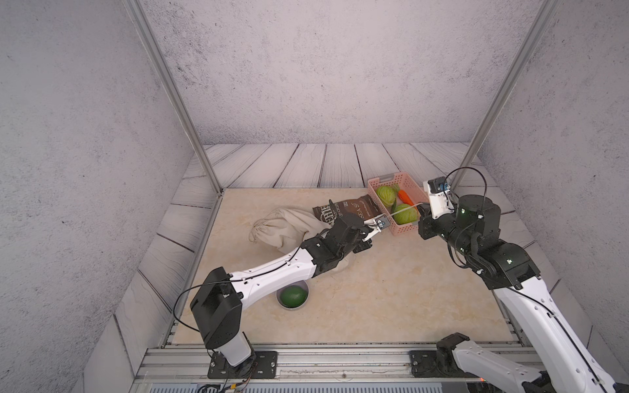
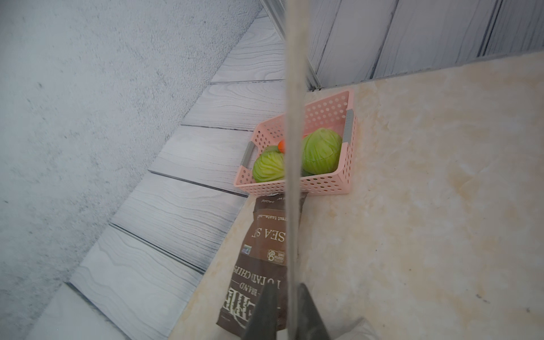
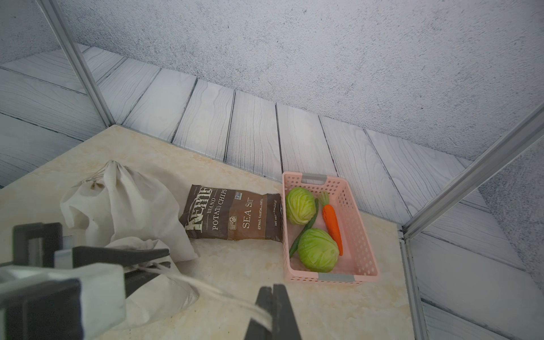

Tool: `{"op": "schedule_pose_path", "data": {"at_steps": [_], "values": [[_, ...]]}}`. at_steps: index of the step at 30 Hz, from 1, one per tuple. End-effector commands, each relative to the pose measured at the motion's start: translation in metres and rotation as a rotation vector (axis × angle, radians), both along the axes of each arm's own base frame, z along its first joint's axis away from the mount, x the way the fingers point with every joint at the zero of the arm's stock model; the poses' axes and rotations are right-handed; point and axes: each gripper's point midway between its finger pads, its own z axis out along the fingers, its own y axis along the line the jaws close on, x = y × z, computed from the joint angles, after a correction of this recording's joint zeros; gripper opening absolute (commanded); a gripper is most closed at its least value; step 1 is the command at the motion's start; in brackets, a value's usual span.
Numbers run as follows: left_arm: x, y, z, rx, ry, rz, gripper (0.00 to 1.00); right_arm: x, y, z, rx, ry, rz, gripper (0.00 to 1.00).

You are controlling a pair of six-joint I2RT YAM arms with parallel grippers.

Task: Close the soil bag
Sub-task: Frap the soil bag at the center of the board.

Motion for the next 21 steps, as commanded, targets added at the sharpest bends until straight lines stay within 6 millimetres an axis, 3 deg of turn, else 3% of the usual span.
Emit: {"op": "schedule_pose_path", "data": {"at_steps": [1,7,11,15,19,21], "values": [[0.006,0.02,-0.017,0.059,0.03,0.096,0.02,-0.006,-0.025,0.014,-0.036,-0.059,-0.112,0.0],[0.021,0.081,-0.064,0.188,0.082,0.388,0.0,-0.016,-0.079,0.036,-0.124,-0.148,-0.375,0.0],[0.021,0.13,-0.111,0.311,0.134,0.593,0.0,-0.027,-0.11,0.047,-0.162,-0.19,-0.521,0.0],[0.011,0.168,-0.143,0.394,0.163,0.752,0.05,-0.03,-0.125,0.047,-0.157,-0.197,-0.58,0.0],[0.001,0.199,-0.155,0.39,0.195,0.857,0.06,-0.027,-0.129,0.045,-0.147,-0.192,-0.599,0.0],[-0.001,0.217,-0.158,0.397,0.193,0.921,0.13,-0.027,-0.131,0.044,-0.142,-0.188,-0.605,0.0]]}}
